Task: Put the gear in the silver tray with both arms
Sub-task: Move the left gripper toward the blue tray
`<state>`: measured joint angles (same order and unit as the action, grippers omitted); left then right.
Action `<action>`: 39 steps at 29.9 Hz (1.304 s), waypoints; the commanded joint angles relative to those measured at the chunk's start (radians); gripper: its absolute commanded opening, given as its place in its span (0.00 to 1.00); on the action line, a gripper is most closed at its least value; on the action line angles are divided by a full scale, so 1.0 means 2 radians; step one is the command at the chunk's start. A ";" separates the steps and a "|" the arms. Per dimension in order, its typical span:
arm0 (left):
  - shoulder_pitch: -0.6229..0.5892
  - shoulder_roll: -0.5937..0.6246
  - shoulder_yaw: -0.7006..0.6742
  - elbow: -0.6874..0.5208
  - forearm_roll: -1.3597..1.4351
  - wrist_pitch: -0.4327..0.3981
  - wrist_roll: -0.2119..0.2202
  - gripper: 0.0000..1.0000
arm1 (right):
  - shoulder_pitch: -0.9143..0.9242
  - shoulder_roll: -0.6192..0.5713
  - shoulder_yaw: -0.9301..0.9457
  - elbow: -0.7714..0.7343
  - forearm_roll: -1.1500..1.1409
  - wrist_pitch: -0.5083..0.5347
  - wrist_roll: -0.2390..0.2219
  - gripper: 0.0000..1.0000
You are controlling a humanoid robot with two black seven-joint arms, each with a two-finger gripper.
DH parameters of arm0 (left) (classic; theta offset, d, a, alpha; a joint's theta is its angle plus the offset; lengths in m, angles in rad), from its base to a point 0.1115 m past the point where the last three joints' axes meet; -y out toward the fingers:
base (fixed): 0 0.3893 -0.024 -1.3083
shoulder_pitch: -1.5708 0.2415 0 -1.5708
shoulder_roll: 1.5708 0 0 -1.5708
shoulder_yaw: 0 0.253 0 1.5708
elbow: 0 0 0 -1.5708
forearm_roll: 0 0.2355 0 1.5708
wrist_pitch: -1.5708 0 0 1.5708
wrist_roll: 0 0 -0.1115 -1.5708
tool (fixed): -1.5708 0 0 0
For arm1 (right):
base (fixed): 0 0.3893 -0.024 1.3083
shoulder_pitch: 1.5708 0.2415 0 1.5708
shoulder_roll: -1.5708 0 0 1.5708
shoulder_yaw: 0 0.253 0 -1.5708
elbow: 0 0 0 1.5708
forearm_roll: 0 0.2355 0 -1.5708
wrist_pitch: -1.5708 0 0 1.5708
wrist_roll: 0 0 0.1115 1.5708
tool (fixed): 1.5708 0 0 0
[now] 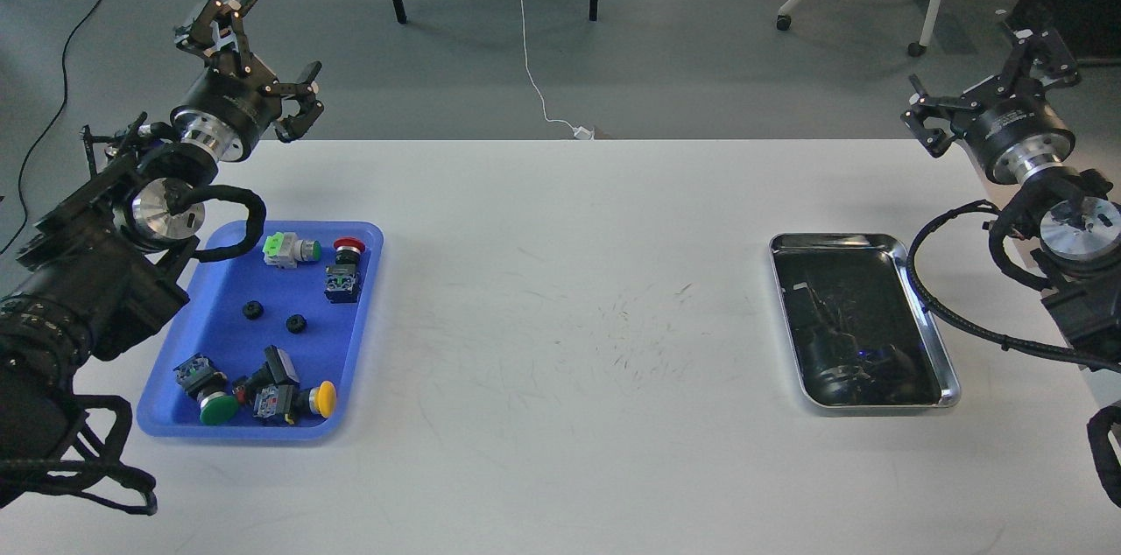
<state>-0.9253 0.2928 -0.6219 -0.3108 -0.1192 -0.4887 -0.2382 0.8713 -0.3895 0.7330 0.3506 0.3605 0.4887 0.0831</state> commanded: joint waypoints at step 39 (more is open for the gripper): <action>0.058 0.305 0.072 -0.426 0.522 0.000 -0.034 0.85 | -0.044 -0.046 -0.001 0.053 0.000 0.000 0.009 0.99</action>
<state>-0.8112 0.8875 -0.4780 -1.1443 0.7899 -0.4890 -0.2951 0.8000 -0.4727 0.7305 0.4572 0.3605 0.4887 0.0952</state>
